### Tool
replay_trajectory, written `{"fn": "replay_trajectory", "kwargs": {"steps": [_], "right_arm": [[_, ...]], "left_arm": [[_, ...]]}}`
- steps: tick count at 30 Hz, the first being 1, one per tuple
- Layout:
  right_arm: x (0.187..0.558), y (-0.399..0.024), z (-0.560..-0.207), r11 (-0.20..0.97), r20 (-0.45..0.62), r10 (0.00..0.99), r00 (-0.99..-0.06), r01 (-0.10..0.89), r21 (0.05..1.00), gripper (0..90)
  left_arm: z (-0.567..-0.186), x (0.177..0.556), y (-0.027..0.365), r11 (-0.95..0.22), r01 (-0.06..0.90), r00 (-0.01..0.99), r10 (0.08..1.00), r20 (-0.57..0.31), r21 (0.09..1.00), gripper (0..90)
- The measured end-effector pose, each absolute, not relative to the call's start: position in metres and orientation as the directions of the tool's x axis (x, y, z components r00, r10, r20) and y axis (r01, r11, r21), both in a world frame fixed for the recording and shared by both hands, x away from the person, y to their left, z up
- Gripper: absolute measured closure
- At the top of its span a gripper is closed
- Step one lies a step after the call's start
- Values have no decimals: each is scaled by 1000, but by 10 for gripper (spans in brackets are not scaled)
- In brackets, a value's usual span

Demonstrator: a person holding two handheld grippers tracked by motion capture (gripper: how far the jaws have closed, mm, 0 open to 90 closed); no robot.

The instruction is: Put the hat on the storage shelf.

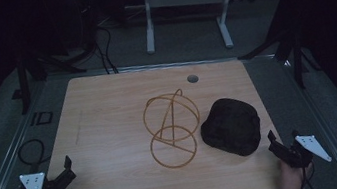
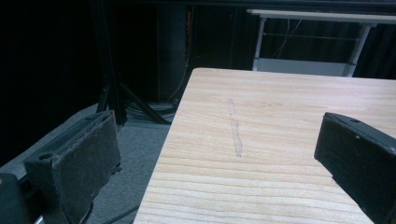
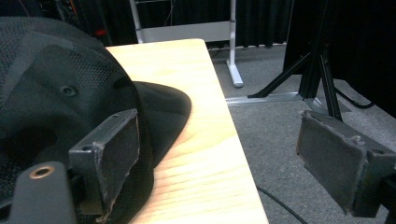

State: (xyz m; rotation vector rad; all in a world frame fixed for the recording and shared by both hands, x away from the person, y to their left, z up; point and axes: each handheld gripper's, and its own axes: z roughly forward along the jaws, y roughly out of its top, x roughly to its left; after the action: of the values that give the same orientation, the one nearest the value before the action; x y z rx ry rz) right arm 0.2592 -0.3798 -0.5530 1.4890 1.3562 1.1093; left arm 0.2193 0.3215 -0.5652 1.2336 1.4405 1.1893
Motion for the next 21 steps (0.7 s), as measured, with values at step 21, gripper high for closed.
{"fn": "replay_trajectory", "kwargs": {"steps": [21], "right_arm": [[258, -356, -503, -54, 106, 983, -151, 310, 949, 140]], "left_arm": [[-565, 219, 321, 53, 154, -132, 991, -33, 987, 6]]}}
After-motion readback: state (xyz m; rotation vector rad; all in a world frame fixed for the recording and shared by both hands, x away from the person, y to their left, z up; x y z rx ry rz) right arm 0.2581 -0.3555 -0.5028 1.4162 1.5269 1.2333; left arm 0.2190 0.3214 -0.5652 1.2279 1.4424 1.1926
